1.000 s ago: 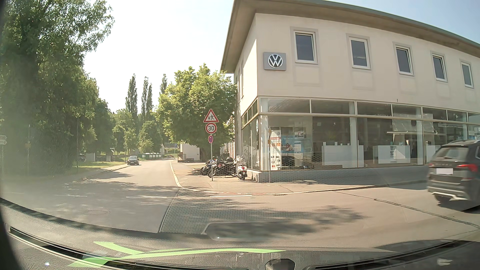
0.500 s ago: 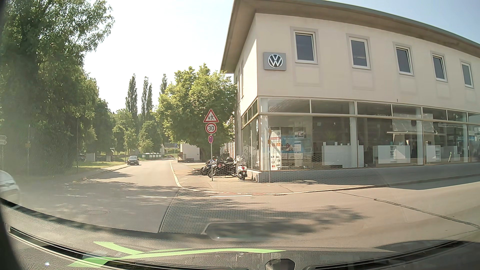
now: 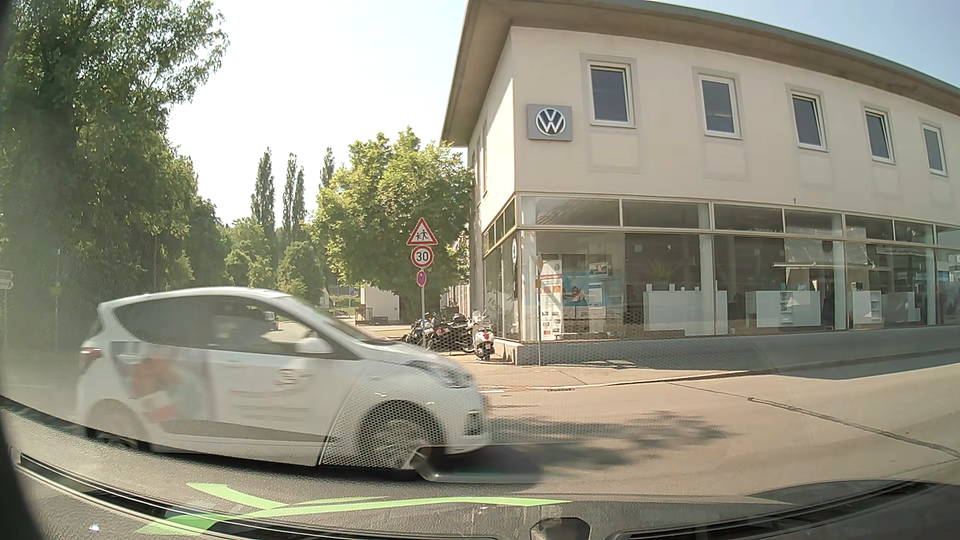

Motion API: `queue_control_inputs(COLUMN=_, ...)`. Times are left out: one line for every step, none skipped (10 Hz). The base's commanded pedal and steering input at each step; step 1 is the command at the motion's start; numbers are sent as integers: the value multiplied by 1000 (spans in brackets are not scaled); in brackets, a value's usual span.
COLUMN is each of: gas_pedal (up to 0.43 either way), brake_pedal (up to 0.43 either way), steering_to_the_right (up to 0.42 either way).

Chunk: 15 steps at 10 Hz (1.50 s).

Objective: Follow the waypoints while adhering to traffic rules and regulations

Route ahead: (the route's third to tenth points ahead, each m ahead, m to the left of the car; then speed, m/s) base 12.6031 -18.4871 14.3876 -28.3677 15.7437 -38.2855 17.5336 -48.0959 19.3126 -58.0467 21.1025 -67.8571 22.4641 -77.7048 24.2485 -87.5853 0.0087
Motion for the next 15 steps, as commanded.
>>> queue_control_inputs(gas_pedal=0, brake_pedal=244, steering_to_the_right=326)
queue_control_inputs(gas_pedal=0, brake_pedal=250, steering_to_the_right=326)
queue_control_inputs(gas_pedal=0, brake_pedal=250, steering_to_the_right=326)
queue_control_inputs(gas_pedal=0, brake_pedal=250, steering_to_the_right=326)
queue_control_inputs(gas_pedal=0, brake_pedal=250, steering_to_the_right=326)
queue_control_inputs(gas_pedal=0, brake_pedal=250, steering_to_the_right=326)
queue_control_inputs(gas_pedal=0, brake_pedal=250, steering_to_the_right=326)
queue_control_inputs(gas_pedal=0, brake_pedal=250, steering_to_the_right=326)
queue_control_inputs(gas_pedal=0, brake_pedal=250, steering_to_the_right=326)
queue_control_inputs(gas_pedal=0, brake_pedal=250, steering_to_the_right=326)
queue_control_inputs(gas_pedal=0, brake_pedal=250, steering_to_the_right=326)
queue_control_inputs(gas_pedal=0, brake_pedal=250, steering_to_the_right=326)
queue_control_inputs(gas_pedal=0, brake_pedal=250, steering_to_the_right=326)
queue_control_inputs(gas_pedal=0, brake_pedal=250, steering_to_the_right=326)
queue_control_inputs(gas_pedal=0, brake_pedal=250, steering_to_the_right=326)
